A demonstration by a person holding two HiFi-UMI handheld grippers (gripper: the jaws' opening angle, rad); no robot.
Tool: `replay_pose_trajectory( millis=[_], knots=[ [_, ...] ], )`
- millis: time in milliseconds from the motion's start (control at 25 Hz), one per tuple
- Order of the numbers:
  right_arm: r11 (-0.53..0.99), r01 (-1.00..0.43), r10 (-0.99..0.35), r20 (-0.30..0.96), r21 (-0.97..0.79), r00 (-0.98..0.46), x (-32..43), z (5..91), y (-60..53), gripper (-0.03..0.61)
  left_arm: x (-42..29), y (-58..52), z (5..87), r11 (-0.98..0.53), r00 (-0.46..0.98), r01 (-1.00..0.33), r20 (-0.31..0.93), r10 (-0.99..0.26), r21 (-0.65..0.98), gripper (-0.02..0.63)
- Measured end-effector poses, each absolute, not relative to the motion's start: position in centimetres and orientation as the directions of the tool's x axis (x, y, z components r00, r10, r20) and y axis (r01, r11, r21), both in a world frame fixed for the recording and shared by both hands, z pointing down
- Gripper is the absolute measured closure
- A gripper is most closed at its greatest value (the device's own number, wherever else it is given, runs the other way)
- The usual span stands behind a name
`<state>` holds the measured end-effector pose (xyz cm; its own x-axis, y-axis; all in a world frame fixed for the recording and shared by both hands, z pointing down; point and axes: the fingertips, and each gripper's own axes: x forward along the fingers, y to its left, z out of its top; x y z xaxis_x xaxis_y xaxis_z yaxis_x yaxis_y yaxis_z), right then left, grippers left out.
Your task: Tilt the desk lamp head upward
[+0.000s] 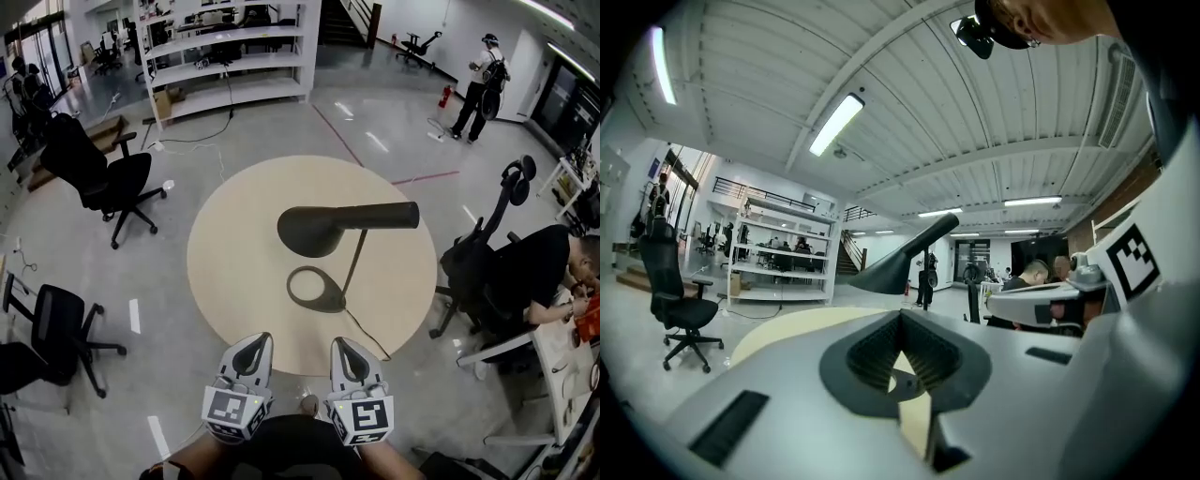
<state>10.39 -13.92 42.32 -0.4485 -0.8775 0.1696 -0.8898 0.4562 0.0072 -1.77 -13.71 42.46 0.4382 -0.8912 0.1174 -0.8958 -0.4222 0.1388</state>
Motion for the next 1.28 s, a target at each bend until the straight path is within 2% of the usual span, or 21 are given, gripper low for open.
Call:
replay_pose_trajectory(
  millis=[280,520,920,1280],
  knots=[
    [0.508,-0.861,-0.853,0.151,0.017,-0.5,13.5,42.2,-19.0,0.569,1.6,-19.1,41.7,-0.405,0.418,-0.905,0.103,-0.902,0.127,0.566],
    [0.515,-0.857,-0.848,0.148,-0.005,-0.51,12.9,41.0,-21.8,0.569,1.0,-23.0,41.9,-0.431,0.448,-0.889,0.107,-0.887,0.155,0.566],
    [0.444,-0.891,-0.893,-0.036,0.095,-0.448,12.3,28.1,-26.1,0.569,-3.7,-31.6,39.7,-0.508,0.548,-0.814,0.082,-0.832,0.281,0.565],
    [0.342,-0.91,-0.92,-0.113,0.233,-0.375,13.8,19.5,-29.4,0.568,-4.9,-35.5,39.9,-0.551,0.633,-0.719,0.07,-0.771,0.424,0.55]
  ],
)
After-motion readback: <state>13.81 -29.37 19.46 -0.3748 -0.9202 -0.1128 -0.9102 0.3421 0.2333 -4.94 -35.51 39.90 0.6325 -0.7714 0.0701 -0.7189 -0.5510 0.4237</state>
